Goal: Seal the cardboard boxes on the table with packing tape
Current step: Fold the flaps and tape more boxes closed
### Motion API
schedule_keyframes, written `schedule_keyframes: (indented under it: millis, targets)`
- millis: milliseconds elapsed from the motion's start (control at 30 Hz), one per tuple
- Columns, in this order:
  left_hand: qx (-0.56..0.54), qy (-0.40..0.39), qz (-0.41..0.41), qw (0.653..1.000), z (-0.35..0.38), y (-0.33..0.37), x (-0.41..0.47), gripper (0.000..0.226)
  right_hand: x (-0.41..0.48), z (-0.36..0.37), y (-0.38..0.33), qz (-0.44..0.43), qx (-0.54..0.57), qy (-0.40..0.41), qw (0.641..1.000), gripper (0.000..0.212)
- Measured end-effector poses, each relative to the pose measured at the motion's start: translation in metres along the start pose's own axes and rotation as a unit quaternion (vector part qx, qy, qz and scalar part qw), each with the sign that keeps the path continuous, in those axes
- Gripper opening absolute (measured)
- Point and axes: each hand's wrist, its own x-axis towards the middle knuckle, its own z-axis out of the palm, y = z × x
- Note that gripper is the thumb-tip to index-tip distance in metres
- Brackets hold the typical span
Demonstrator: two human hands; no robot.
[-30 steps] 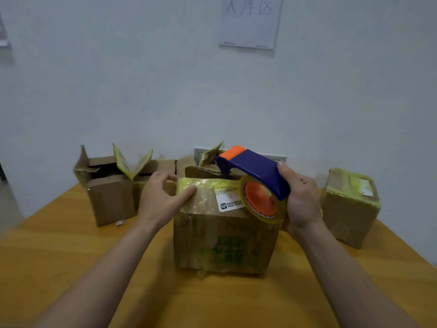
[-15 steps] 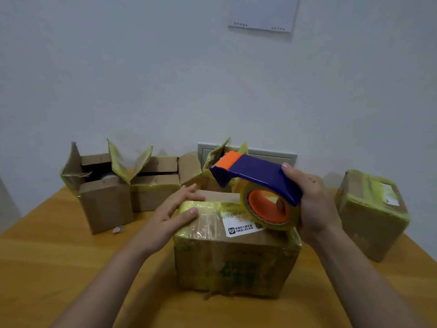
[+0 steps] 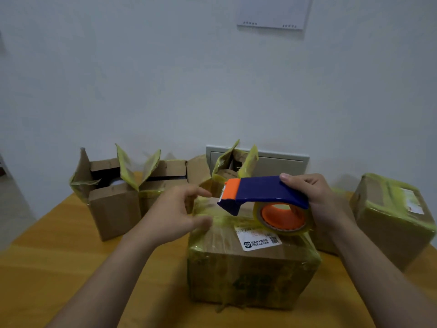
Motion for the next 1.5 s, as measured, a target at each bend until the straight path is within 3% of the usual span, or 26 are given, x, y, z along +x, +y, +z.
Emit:
schedule_keyframes:
  millis: [67,133,300,433,633,767,933,1100,1200,1300,1433,1500]
  targets:
    - [-0.117,0.04,-0.037,0.992,-0.004,0.01,0.006,0.032,0.004,0.0,0.003,0.006,-0.004,-0.014,1.0,0.035]
    - [-0.229,0.005,-0.096,0.969,-0.004,0.024,0.01,0.024,0.005,0.0,0.004,0.009,-0.009,-0.027,1.0,0.034]
    - [-0.311,-0.088,-0.168,0.931,0.0,0.033,0.018,0.024,0.001,-0.001,0.006,0.011,0.014,-0.032,0.999,0.035]
    - [-0.358,-0.135,-0.163,0.909,-0.002,0.038,0.02,0.024,0.0,-0.006,0.008,0.028,0.038,-0.037,0.998,0.035]
    - [-0.447,-0.127,-0.183,0.866,0.006,0.045,0.024,0.03,-0.005,-0.014,0.019,0.036,0.102,-0.028,0.994,0.031]
    - [-0.416,-0.101,-0.183,0.885,0.009,0.055,0.029,0.027,-0.007,-0.019,0.022,0.035,0.127,-0.046,0.99,0.034]
    - [-0.284,-0.119,-0.184,0.933,0.005,0.059,0.026,0.022,-0.006,-0.02,0.019,0.027,0.103,-0.084,0.991,0.035]
    - [-0.312,-0.12,-0.195,0.922,0.002,0.057,0.022,0.014,-0.005,-0.019,0.02,0.033,0.117,-0.066,0.99,0.035]
    - [-0.29,-0.106,-0.2,0.93,0.001,0.055,0.022,0.016,-0.004,-0.021,0.024,0.033,0.12,-0.052,0.991,0.024]
    - [-0.252,-0.086,-0.19,0.945,0.001,0.05,0.021,0.018,-0.004,-0.022,0.015,0.022,0.117,-0.092,0.989,0.009]
    - [-0.283,-0.062,-0.184,0.939,-0.003,0.044,0.018,0.017,-0.004,-0.019,0.007,0.009,0.118,-0.084,0.989,0.023]
    - [-0.293,-0.044,-0.19,0.936,-0.009,0.036,0.014,0.015,-0.004,-0.021,0.004,0.001,0.115,-0.07,0.991,0.02]
